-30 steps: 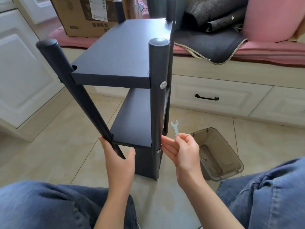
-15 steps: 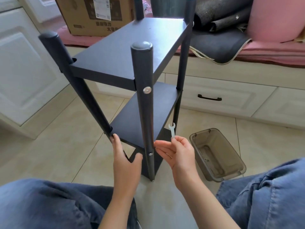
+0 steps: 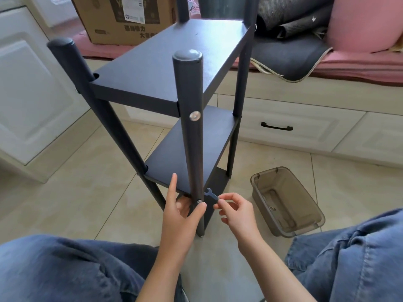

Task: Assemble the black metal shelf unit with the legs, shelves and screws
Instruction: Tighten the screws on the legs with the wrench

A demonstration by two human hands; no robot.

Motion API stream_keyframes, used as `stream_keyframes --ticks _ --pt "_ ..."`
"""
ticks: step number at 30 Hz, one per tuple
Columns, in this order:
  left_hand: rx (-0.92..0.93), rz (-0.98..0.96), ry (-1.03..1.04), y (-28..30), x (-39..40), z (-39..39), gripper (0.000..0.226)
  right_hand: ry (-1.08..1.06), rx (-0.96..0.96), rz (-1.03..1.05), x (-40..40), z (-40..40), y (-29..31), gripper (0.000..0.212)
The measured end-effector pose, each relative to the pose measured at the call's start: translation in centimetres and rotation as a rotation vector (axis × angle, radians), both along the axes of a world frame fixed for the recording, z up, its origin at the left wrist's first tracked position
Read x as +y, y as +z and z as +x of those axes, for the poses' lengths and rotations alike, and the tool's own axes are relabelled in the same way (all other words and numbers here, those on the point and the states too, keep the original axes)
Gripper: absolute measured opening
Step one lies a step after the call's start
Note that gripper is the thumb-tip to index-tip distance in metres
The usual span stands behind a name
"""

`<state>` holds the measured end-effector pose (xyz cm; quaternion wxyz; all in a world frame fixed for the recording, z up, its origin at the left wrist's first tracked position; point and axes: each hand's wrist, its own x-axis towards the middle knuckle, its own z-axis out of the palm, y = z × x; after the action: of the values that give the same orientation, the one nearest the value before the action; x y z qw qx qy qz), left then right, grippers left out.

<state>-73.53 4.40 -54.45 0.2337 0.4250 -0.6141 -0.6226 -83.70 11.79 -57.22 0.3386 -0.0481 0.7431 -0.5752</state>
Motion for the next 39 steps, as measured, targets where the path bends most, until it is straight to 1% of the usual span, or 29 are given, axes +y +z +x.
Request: stream_keyframes --ticks 2,5,16,19,23,33,39 --pt "0.020 -0.003 0.031 0.1 0.1 0.0 0.095 0.049 0.055 0.013 0.0 0.1 0.0 0.012" --pt "0.036 -0.005 0.039 0.1 0.1 0.0 0.098 0.066 0.090 0.010 -0.2 0.1 -0.1 0.013" --pt "0.078 -0.021 0.048 -0.4 0.1 0.0 0.090 0.088 0.178 -0.078 -1.0 0.6 -0.4 0.013" --pt "0.083 -0.015 0.058 -0.8 0.0 -0.1 0.092 0.081 0.164 -0.092 -1.2 0.5 -0.5 0.013" --pt "0.069 -0.024 0.056 -1.5 -0.3 -0.2 0.093 0.053 0.068 -0.135 -1.4 0.6 -0.6 0.013" --pt "0.074 -0.039 0.068 -1.9 -0.3 -0.3 0.092 0.060 0.145 -0.144 -1.7 0.7 -0.7 0.016" --pt "0.101 -0.030 0.083 -1.7 -0.3 -0.4 0.091 -0.009 0.043 -0.161 -1.5 0.2 -1.1 0.013"
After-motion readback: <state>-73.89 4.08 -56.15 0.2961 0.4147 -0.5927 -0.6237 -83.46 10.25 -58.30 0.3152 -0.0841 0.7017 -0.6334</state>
